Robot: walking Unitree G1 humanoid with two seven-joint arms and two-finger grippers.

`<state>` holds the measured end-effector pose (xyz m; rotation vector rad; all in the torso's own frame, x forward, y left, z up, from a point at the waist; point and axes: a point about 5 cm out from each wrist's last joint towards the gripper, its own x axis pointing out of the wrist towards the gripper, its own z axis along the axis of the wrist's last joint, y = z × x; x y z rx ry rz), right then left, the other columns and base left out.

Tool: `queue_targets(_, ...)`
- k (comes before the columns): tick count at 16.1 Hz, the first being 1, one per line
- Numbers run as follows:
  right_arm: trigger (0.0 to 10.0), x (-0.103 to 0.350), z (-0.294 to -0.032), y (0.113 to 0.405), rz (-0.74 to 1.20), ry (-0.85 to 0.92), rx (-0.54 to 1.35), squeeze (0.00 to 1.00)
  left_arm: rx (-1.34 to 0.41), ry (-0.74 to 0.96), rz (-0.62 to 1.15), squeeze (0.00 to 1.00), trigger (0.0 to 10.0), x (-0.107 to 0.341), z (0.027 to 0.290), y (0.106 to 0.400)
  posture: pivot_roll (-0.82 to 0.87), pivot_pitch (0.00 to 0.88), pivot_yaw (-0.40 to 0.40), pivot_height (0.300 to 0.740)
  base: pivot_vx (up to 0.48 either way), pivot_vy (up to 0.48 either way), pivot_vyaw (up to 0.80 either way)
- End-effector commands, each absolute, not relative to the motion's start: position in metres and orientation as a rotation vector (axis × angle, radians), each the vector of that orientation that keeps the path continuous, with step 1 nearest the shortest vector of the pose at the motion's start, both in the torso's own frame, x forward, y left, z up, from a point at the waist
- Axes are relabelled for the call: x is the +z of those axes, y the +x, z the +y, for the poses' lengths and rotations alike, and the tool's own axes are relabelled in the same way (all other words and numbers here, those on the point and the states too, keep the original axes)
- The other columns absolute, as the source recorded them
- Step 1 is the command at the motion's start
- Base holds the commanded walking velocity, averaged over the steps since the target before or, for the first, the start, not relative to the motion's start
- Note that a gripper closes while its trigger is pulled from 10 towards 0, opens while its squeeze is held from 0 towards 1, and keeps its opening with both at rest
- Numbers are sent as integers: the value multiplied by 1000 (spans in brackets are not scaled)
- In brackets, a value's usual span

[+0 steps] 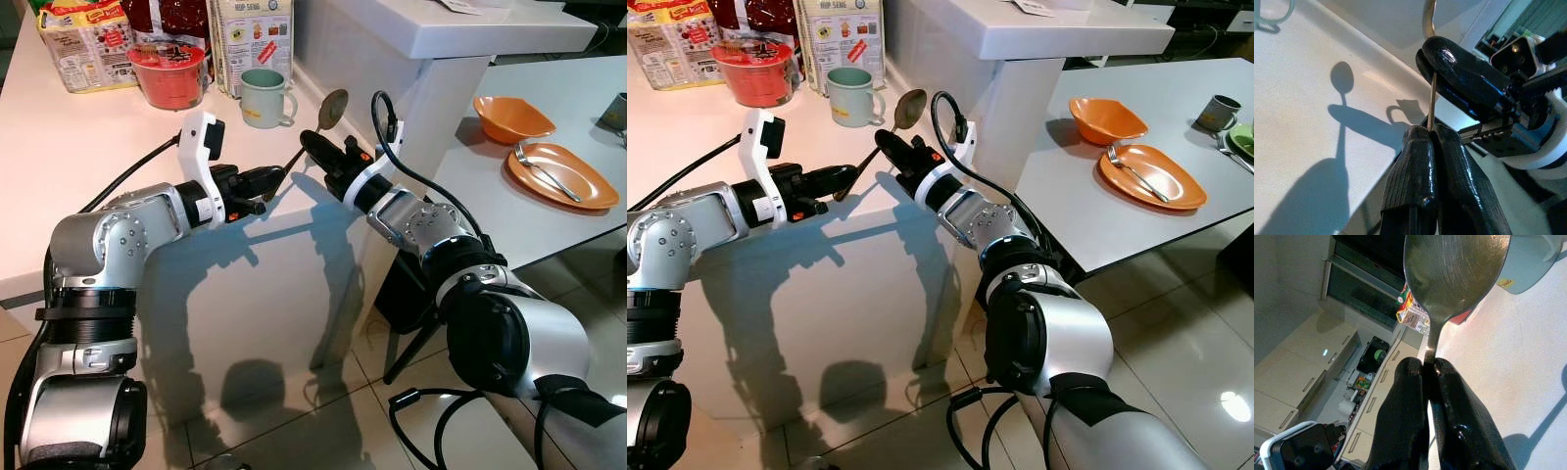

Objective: Setting the table

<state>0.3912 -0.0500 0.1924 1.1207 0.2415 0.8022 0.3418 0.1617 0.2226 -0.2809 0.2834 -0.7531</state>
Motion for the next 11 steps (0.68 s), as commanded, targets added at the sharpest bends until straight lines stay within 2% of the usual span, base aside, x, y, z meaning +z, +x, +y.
queue_targets(1, 0, 204, -53, 395, 198, 1102, 822, 0, -754, -227, 292, 0, 5608, 223, 157, 343, 54, 0, -113, 740, 0, 0, 0)
queue_targets(2, 0, 205, -55, 395, 192, 1105, 812, 0, -672, -267, 288, 1000, 10000, 222, 163, 349, 52, 0, -113, 740, 0, 0, 0)
queue_targets(11, 0, 205, -58, 398, 175, 1084, 772, 0, -610, -260, 313, 1000, 10000, 219, 175, 342, 68, 0, -118, 740, 0, 0, 0)
